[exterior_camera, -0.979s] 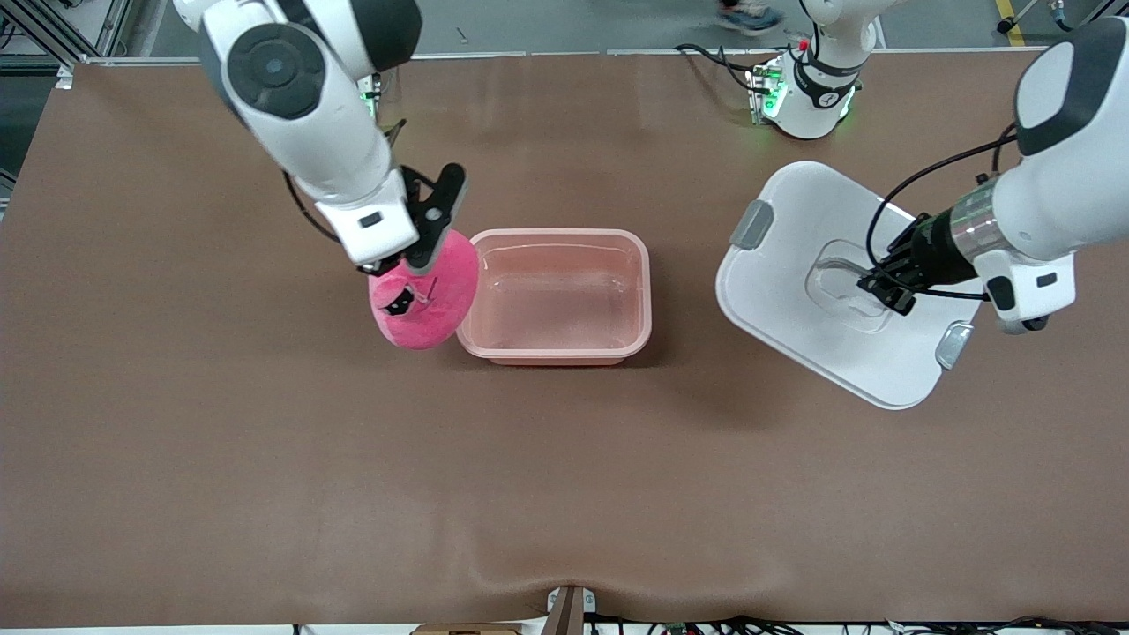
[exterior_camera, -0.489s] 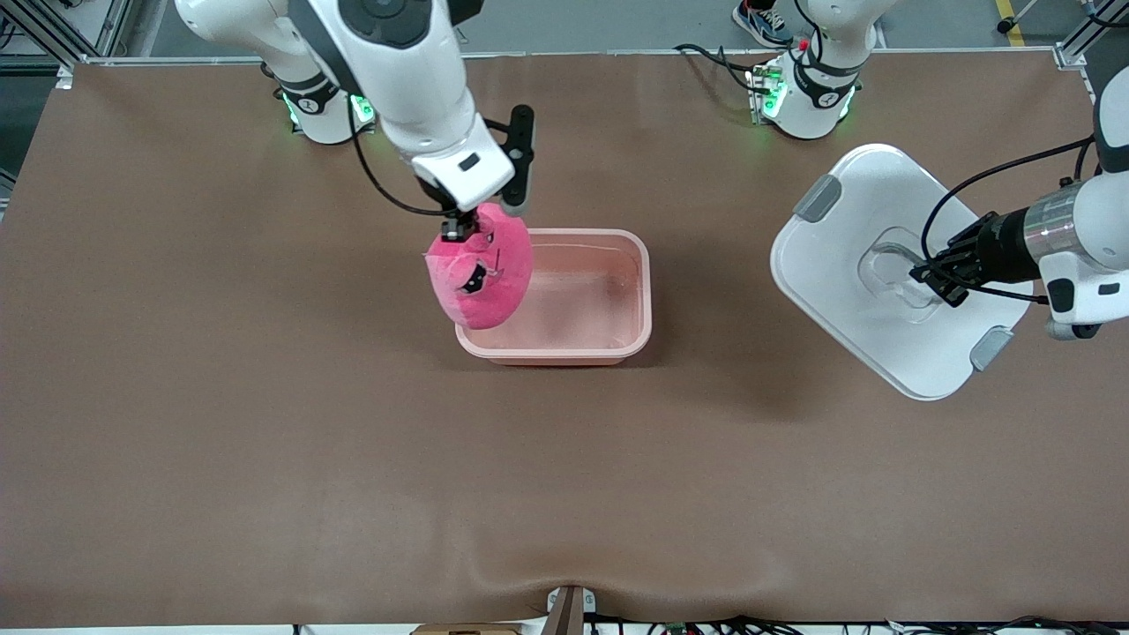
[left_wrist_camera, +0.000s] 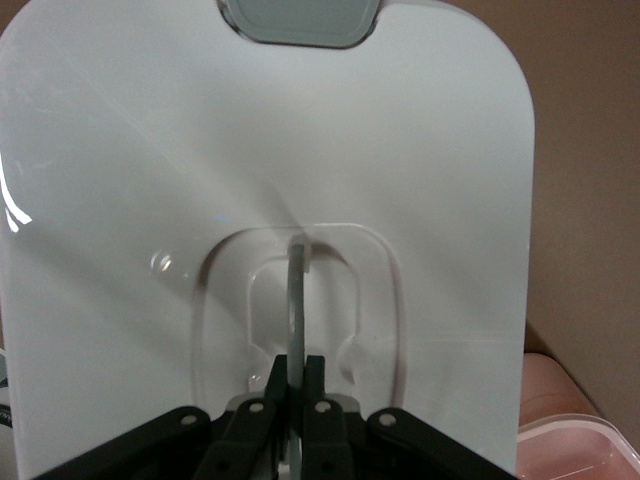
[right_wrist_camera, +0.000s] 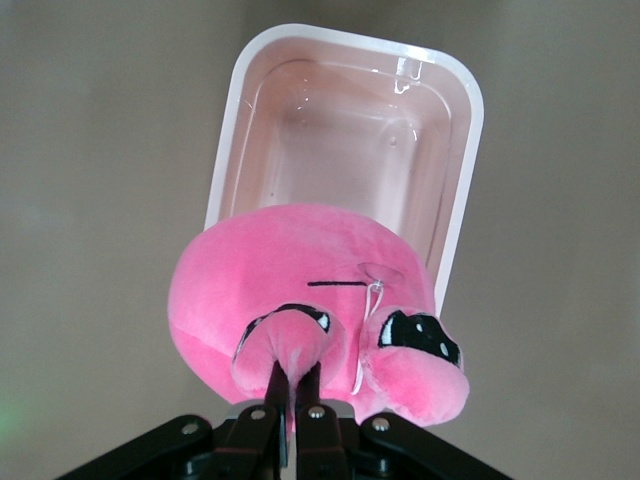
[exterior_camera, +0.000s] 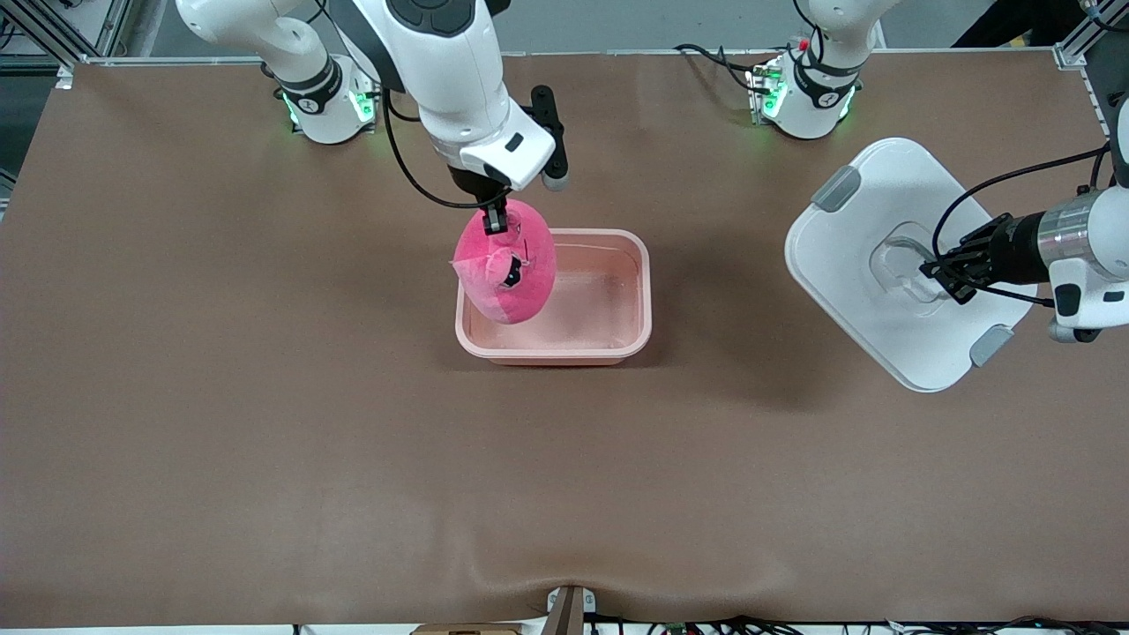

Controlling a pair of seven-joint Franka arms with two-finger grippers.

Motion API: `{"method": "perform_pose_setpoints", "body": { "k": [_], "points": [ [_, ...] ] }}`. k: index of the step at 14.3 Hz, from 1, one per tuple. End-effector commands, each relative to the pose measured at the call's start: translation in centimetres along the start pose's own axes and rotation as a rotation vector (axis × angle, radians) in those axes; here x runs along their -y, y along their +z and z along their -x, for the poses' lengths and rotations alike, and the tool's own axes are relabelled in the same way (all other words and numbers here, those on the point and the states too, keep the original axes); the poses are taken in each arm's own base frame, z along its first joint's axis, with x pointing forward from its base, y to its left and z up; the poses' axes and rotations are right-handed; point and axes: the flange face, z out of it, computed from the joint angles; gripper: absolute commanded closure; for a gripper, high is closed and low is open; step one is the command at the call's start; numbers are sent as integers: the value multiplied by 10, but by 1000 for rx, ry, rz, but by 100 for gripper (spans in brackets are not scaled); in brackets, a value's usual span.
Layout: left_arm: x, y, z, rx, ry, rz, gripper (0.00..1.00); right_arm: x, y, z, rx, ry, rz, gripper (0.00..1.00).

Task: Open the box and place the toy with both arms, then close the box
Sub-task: 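Carry the pink plush over the pink tub with the right gripper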

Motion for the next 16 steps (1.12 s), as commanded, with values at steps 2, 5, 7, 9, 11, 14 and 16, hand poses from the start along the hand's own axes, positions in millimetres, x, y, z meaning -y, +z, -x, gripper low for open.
{"method": "perform_pose_setpoints", "body": {
  "k": [2, 5, 7, 9, 11, 14, 16],
  "points": [
    [0, 1, 9, 52, 21, 17, 100, -1, 15, 2, 1, -69, 6, 100],
    [-3, 3, 13, 57, 27, 13, 100, 1, 23, 3, 13, -76, -18, 100],
    [-4, 7, 16, 61, 31, 3, 100, 3, 29, 5, 18, -101, -29, 100],
    [-6, 8, 20, 61, 38, -1, 100, 3, 29, 5, 18, -106, -29, 100],
    [-7, 9, 21, 62, 39, -2, 100, 2, 30, 6, 18, -103, -29, 100],
    [-10, 8, 26, 82, 7, 15, 100, 1, 29, 8, 18, -106, -29, 100],
    [-10, 10, 25, 84, 7, 13, 100, 0, 33, 12, 24, -100, -38, 100]
  ]
}}
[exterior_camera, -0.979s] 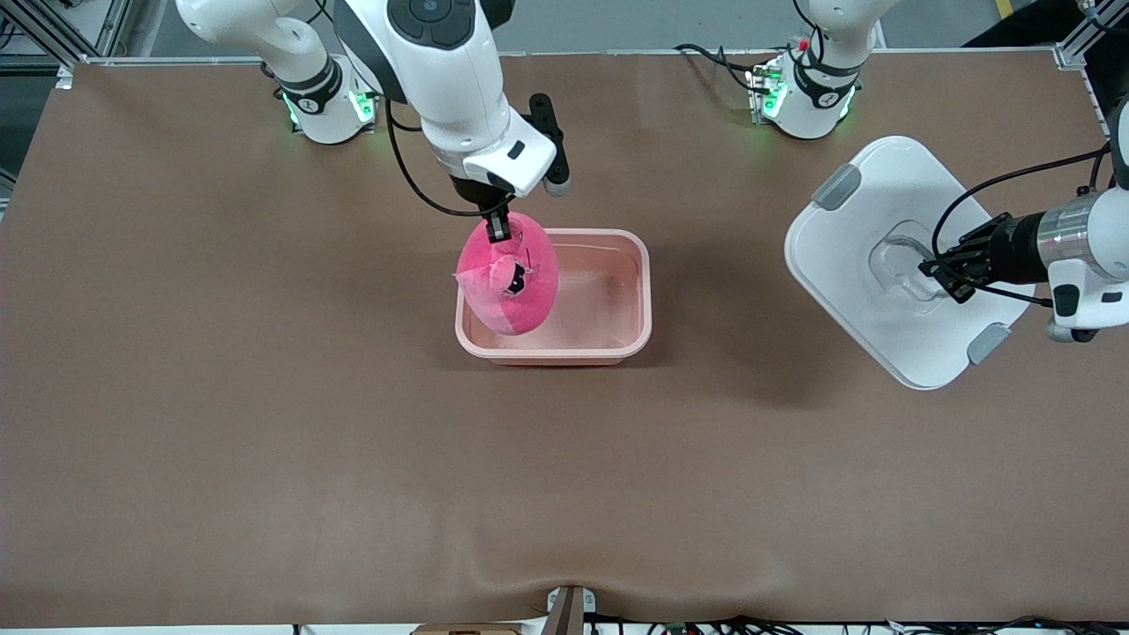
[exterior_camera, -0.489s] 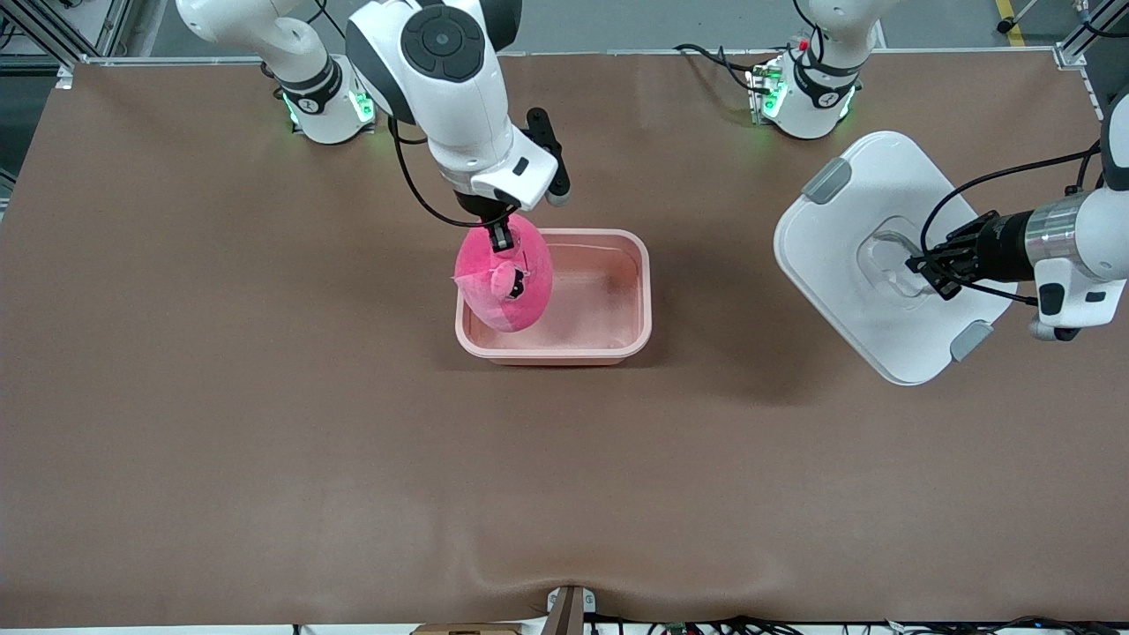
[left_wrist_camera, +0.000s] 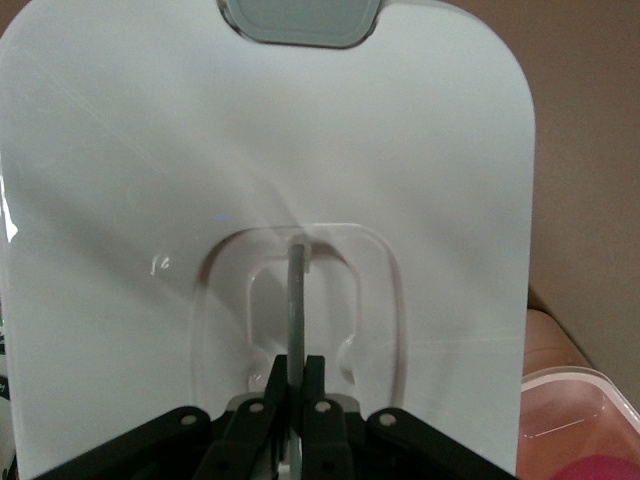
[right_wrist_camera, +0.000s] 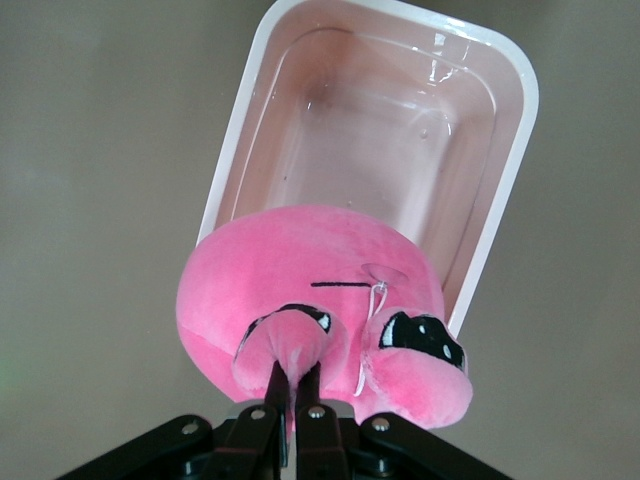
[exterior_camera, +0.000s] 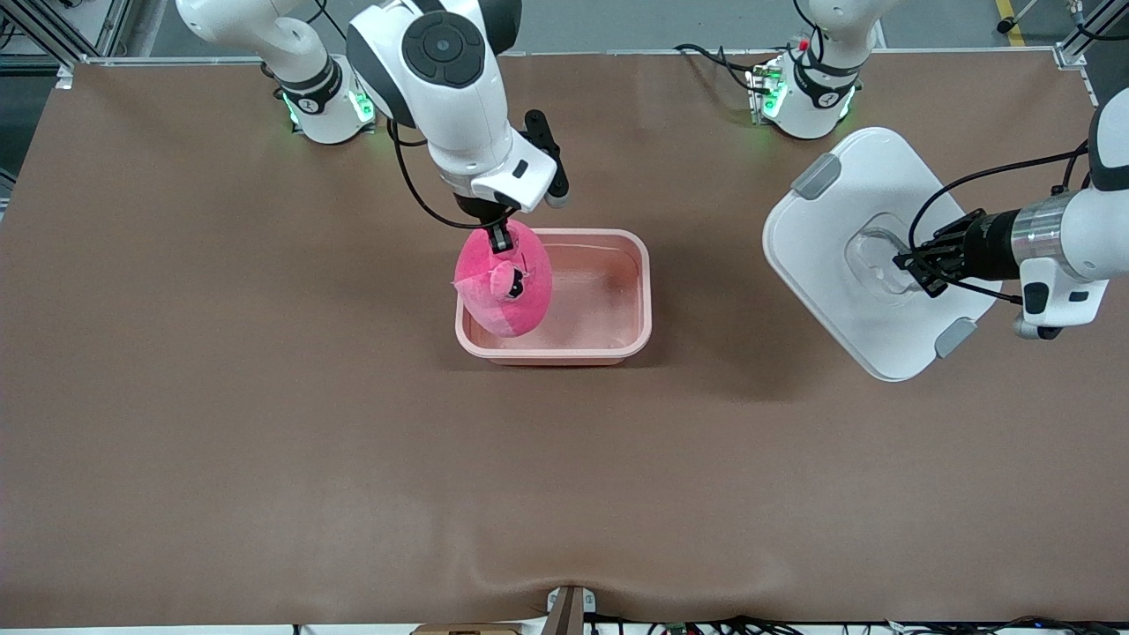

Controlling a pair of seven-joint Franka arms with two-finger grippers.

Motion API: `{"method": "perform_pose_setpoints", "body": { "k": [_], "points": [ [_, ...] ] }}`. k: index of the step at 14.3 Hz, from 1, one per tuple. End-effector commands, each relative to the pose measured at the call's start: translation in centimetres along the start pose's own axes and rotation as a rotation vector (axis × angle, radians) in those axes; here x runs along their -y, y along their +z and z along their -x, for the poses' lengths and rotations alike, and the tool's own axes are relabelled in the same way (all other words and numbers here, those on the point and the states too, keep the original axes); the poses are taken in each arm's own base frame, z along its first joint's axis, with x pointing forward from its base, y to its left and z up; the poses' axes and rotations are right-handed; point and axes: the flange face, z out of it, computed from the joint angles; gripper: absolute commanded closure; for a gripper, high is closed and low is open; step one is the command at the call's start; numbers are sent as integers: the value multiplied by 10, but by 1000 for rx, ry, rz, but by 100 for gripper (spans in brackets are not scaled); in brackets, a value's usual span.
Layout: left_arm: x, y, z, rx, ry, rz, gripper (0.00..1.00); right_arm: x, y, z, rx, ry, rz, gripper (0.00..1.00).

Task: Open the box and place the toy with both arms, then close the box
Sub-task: 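Carry the pink plush over the pink tub with the right gripper, then open the right gripper to drop the plush into the tub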

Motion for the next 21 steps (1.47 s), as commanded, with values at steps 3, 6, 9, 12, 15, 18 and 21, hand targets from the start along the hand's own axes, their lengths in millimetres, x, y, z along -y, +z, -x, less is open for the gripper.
{"method": "perform_pose_setpoints", "body": {
  "k": [3, 6, 9, 12, 15, 18, 21],
  "points": [
    [2, -1, 7, 11, -13, 6, 100, 2, -3, 9, 5, -7, 1, 100],
    [2, -1, 6, 13, -13, 5, 100, 3, -2, 11, 13, 2, -13, 0],
    [2, -1, 6, 13, -13, 5, 100, -1, -4, 20, 10, 0, -11, 0],
    [2, -2, 6, 12, -14, 7, 100, -14, -8, 51, -2, 37, -9, 0],
    [-6, -3, 17, 11, -31, 15, 100, -25, -9, 92, -5, 103, -22, 0],
    [-28, -1, 41, -5, -84, 35, 100, -29, -15, 154, 4, 249, -67, 0],
    [-51, 7, 68, -22, -142, 48, 100, -28, -23, 218, 0, 385, -106, 0]
  ]
}}
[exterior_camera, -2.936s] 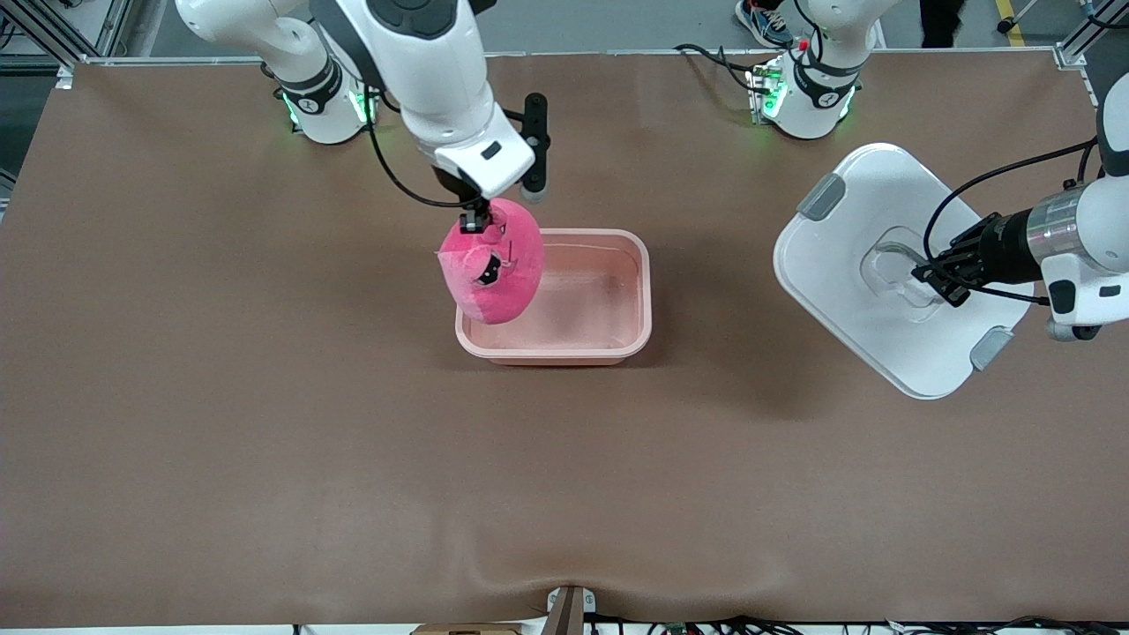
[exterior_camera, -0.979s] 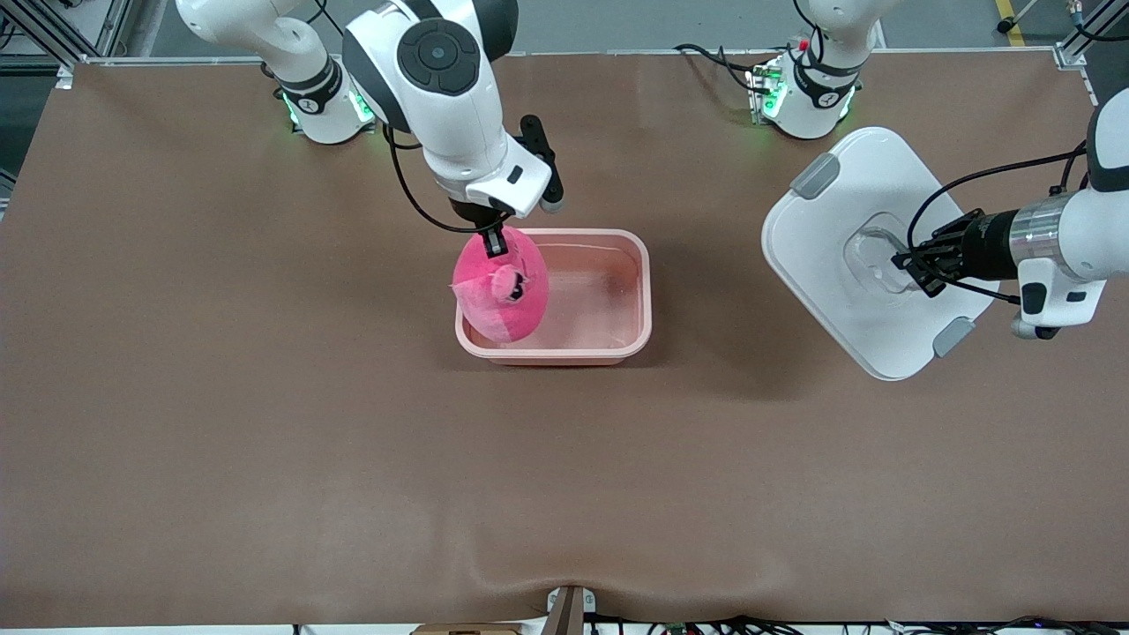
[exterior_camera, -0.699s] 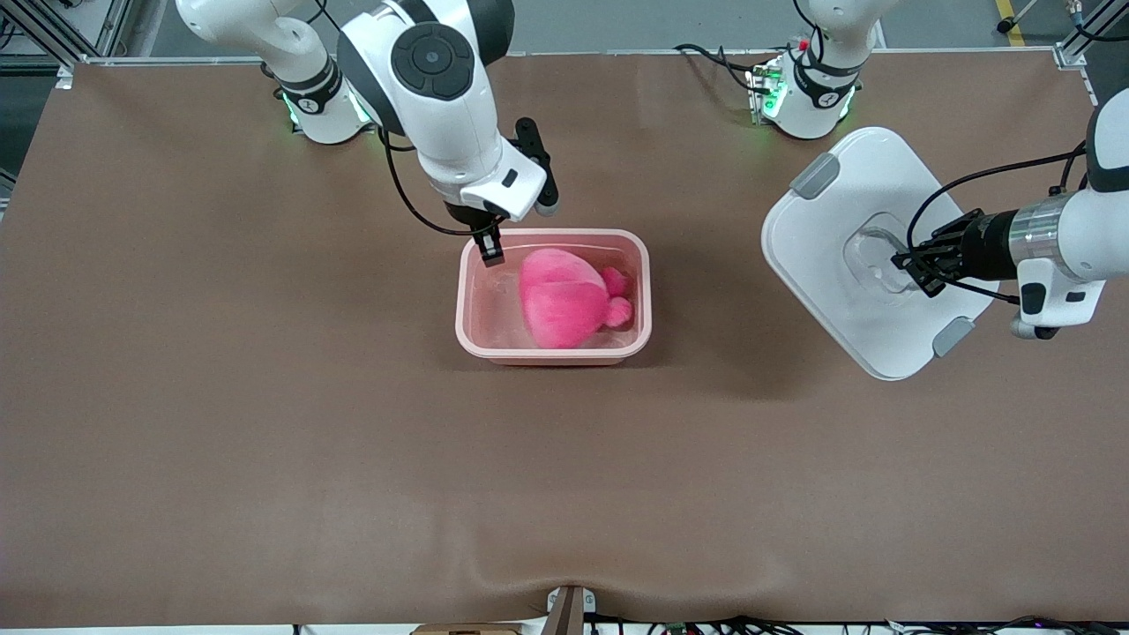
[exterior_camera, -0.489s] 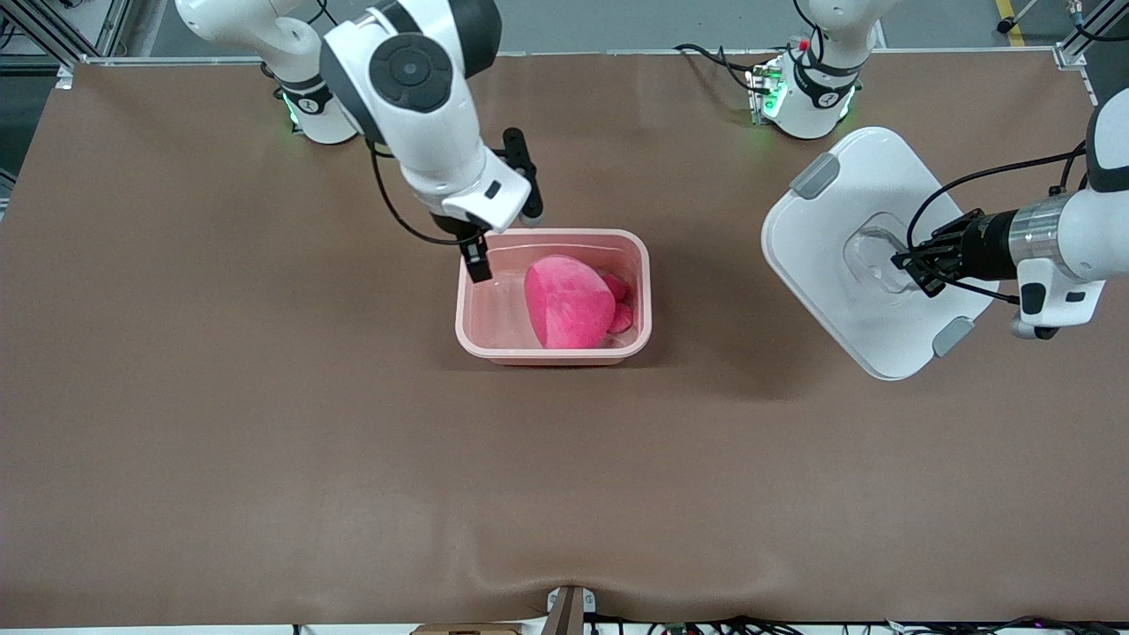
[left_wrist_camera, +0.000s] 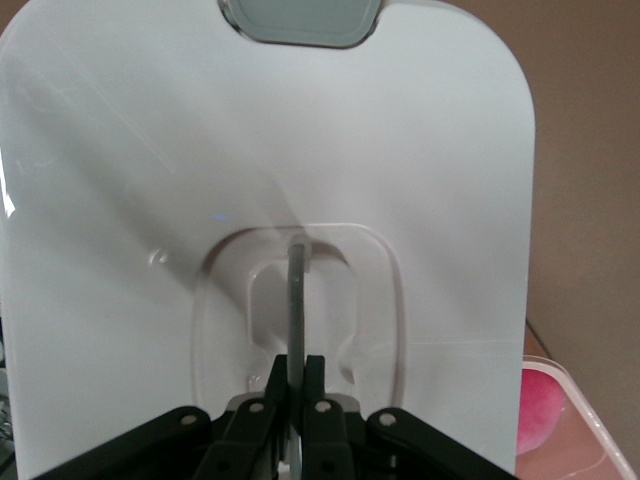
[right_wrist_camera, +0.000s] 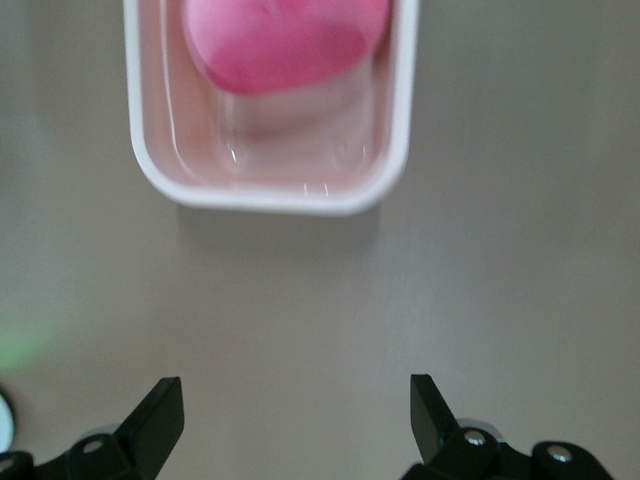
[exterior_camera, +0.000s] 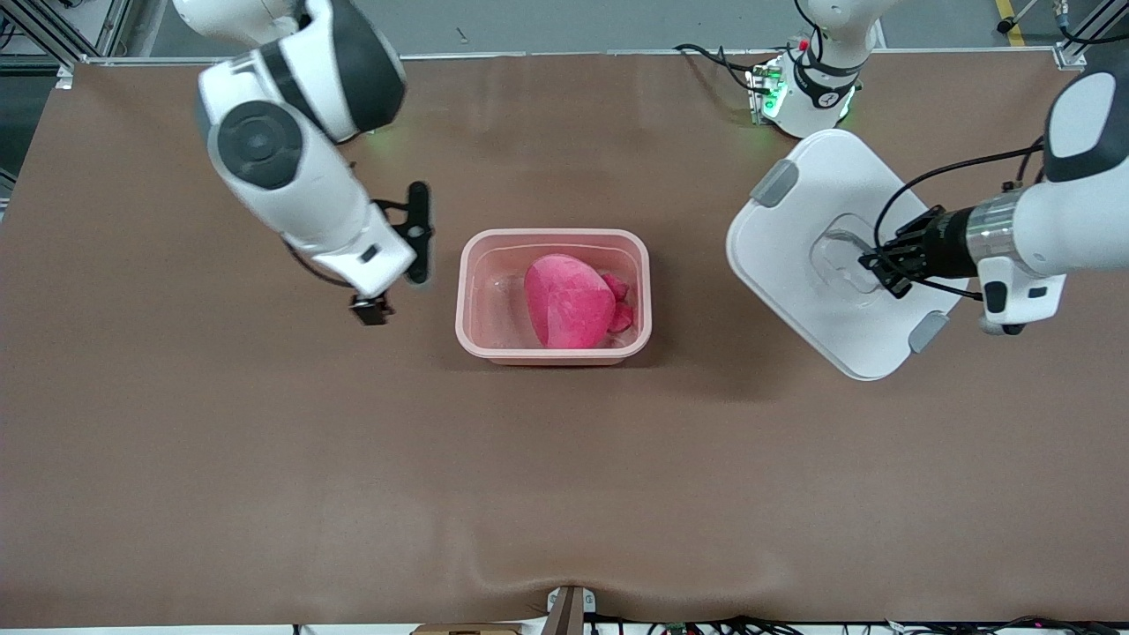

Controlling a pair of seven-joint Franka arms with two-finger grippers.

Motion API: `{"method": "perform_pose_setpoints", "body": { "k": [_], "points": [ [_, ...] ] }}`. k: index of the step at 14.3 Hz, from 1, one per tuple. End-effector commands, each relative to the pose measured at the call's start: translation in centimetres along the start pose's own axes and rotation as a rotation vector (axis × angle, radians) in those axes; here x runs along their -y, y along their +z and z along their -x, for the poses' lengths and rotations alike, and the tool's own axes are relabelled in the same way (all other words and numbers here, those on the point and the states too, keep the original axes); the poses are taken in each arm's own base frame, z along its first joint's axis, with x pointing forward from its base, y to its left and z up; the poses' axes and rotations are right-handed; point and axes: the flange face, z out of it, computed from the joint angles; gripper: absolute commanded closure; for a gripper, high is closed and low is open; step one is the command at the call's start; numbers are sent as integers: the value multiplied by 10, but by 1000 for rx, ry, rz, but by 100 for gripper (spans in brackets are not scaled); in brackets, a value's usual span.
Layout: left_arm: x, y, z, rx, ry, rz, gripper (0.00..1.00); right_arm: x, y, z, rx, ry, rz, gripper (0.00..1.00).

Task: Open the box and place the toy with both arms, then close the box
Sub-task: 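Lower the lid onto the tub with the left gripper while the right gripper withdraws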

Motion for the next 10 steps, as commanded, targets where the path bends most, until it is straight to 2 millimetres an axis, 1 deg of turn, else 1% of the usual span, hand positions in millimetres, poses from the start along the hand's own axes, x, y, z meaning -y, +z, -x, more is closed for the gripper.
{"method": "perform_pose_setpoints", "body": {
  "k": [1, 2, 3, 4, 5, 8, 9, 10],
  "points": [
    [-17, 2, 32, -11, -60, 29, 100, 1, -20, 42, -27, 93, -26, 0],
    [-24, 4, 40, -16, -94, 49, 100, 2, -30, 59, -37, 121, -21, 0],
    [-32, 6, 53, -17, -134, 69, 100, 2, -39, 76, -46, 175, -12, 0],
    [-42, 10, 67, -12, -175, 92, 100, 4, -49, 89, -53, 245, -4, 0],
    [-50, 14, 75, -9, -214, 109, 100, 8, -54, 96, -51, 304, -13, 0],
    [-76, 27, 114, -5, -306, 174, 100, 20, -64, 112, -25, 515, -62, 0],
    [-88, 34, 132, 6, -343, 202, 100, 25, -75, 119, -34, 580, -40, 0],
    [-102, 48, 152, 15, -383, 221, 100, 29, -84, 130, -42, 644, -26, 0]
  ]
}}
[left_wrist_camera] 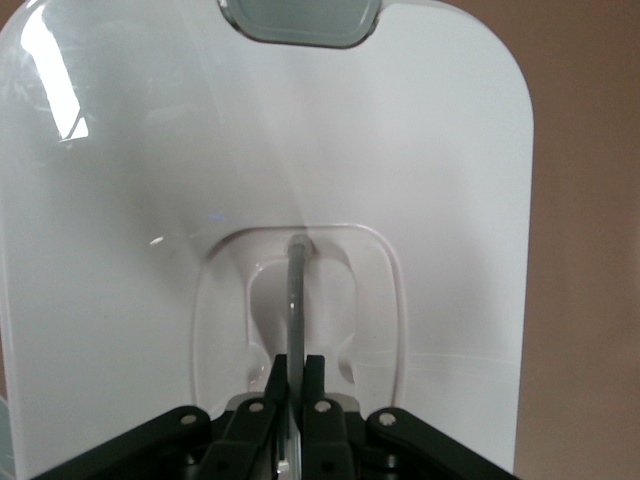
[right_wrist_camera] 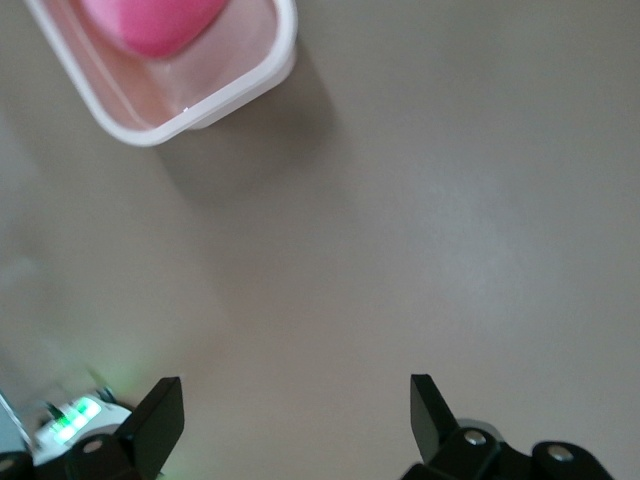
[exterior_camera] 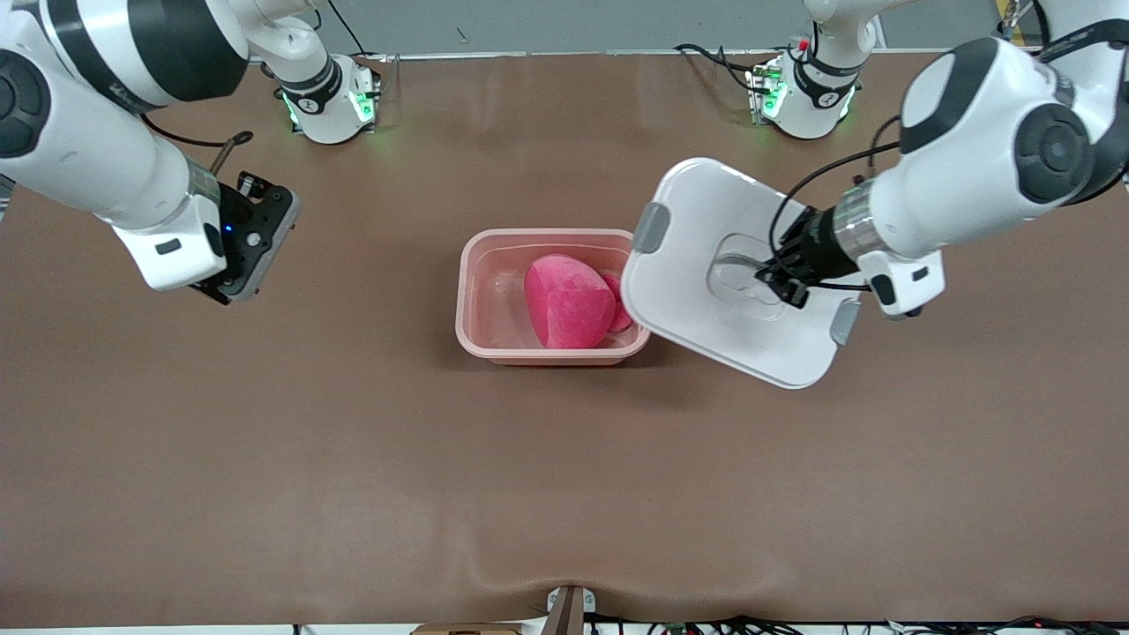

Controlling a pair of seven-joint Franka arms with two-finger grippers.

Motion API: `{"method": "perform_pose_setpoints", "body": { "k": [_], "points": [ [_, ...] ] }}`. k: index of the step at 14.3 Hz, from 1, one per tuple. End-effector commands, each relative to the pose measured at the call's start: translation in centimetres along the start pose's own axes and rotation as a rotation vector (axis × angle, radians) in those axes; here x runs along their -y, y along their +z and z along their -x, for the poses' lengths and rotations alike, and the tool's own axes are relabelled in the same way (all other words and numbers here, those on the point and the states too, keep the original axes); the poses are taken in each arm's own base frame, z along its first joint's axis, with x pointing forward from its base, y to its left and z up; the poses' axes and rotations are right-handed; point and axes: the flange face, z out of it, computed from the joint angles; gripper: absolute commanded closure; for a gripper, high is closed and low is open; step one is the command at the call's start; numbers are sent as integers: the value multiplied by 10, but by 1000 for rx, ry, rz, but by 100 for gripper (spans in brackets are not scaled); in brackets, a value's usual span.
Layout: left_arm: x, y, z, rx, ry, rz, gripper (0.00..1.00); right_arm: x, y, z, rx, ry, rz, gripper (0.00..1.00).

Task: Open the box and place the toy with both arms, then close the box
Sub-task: 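Lower the lid onto the tub with the left gripper while the right gripper withdraws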

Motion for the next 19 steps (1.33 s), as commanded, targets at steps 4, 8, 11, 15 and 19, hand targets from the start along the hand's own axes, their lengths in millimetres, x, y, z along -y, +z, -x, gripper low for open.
{"method": "perform_pose_setpoints", "body": {
  "k": [4, 8, 11, 15, 19],
  "points": [
    [-15, 69, 101, -7, -177, 108, 100, -15, -39, 73, -71, 342, 12, 0],
    [-11, 127, 153, -117, -232, 178, 100, -44, -46, 123, -104, 562, 18, 0],
    [1, 156, 184, -175, -267, 219, 100, -56, -49, 147, -112, 782, 14, 0],
    [17, 184, 215, -228, -293, 273, 100, -54, -52, 151, -114, 1094, -14, 0],
    [27, 215, 233, -275, -318, 330, 100, -48, -59, 154, -100, 1121, 0, 0]
  ]
}}
